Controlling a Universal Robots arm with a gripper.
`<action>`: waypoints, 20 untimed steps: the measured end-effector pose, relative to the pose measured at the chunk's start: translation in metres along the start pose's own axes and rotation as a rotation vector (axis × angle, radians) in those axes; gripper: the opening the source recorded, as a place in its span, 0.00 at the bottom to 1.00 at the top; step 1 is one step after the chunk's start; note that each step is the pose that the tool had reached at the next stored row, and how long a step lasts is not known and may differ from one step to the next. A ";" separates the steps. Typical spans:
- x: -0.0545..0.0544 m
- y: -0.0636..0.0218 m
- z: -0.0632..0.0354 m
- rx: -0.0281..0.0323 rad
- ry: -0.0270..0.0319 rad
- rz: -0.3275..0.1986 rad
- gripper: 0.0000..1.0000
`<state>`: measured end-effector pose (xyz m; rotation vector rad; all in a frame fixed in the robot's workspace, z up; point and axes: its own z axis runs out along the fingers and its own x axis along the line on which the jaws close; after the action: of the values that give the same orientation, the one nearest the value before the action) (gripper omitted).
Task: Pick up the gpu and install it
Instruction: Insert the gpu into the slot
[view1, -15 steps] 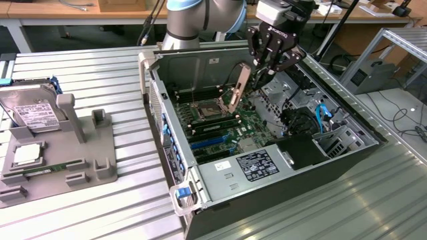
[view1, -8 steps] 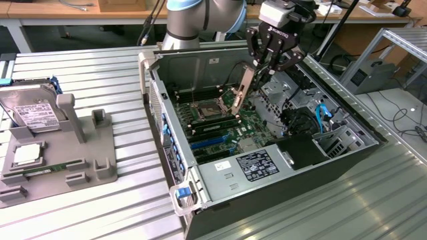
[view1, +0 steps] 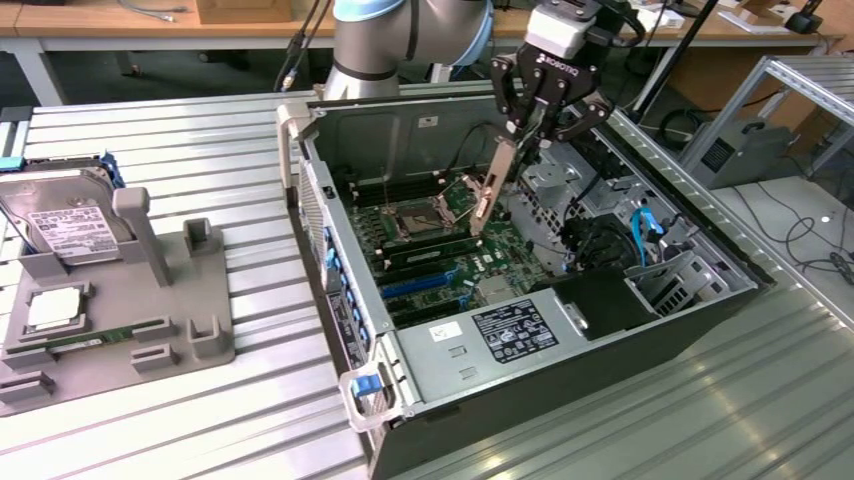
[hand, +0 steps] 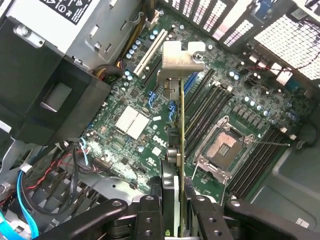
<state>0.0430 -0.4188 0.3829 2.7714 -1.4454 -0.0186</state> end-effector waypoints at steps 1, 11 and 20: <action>0.000 0.0000 0.0000 0.0000 0.0002 -0.014 0.27; 0.000 0.0000 0.0000 -0.0003 0.0021 -0.107 0.27; 0.000 0.0000 0.0010 -0.0003 0.0026 -0.134 0.27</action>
<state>0.0430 -0.4187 0.3819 2.8613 -1.2562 -0.0169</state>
